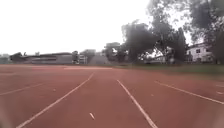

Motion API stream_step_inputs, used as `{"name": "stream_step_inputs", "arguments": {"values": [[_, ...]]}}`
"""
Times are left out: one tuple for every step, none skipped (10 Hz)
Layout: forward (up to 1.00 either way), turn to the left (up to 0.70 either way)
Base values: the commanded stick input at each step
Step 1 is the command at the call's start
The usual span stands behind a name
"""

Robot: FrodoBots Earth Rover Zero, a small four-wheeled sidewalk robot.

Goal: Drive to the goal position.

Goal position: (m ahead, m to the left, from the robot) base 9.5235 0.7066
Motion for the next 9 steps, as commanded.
{"name": "stream_step_inputs", "arguments": {"values": [[0.45,0.00],[0.45,0.00],[0.45,0.00],[0.45,0.00],[0.45,0.00],[0.45,0.00],[0.45,0.00],[0.45,0.00],[0.45,0.00]]}}
